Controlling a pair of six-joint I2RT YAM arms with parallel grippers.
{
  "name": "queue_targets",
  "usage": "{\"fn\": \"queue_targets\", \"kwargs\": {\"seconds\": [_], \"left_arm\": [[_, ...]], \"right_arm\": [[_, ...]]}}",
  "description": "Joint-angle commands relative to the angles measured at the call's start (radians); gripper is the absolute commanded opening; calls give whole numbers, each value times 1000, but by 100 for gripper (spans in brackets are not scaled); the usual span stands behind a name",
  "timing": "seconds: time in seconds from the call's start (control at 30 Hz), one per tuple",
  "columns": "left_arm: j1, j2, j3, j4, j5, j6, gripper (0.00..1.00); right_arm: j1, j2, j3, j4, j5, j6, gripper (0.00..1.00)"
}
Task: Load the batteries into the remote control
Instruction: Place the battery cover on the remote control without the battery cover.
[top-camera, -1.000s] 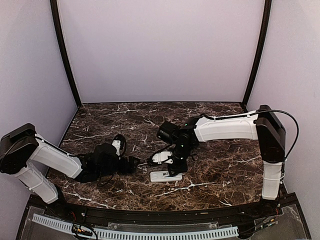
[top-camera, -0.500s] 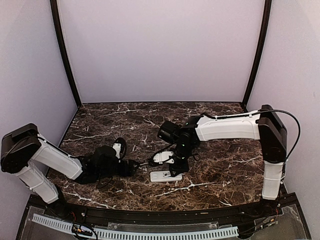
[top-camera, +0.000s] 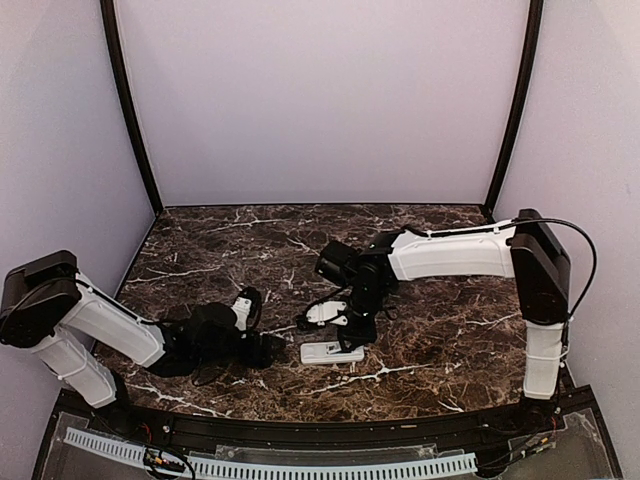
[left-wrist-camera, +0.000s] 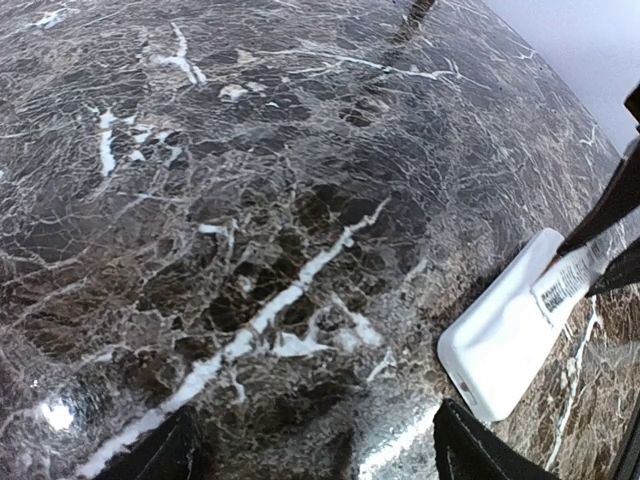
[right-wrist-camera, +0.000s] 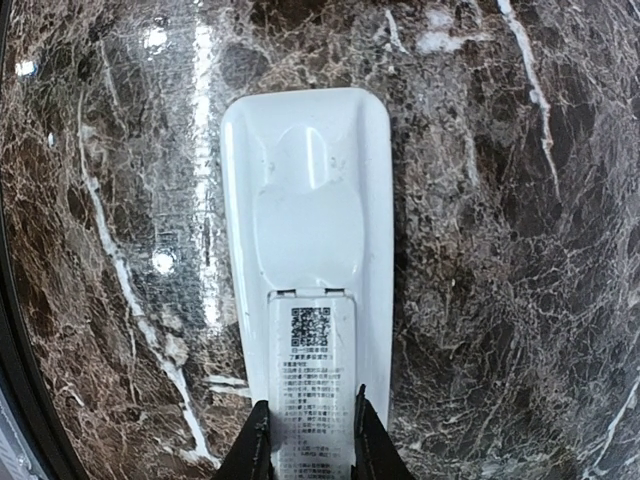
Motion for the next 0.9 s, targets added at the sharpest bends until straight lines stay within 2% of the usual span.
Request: {"fn": "queue_targets", "kwargs": {"seconds": [0.0, 0.13, 0.43, 0.87], "left_arm": [[-21, -24, 9, -30, -28, 62, 78], [-26, -54, 42, -142, -64, 102, 76], [-80, -17, 33, -127, -87, 173, 71], [-96, 15, 29, -105, -89, 196, 70]], "right_arm": [[-20, 27, 28, -6, -18, 14, 3], [-24, 34, 28, -8, -33, 13, 3], [-24, 38, 32, -36, -109, 8, 3], [-22, 67, 63, -50, -94, 29, 4]]}}
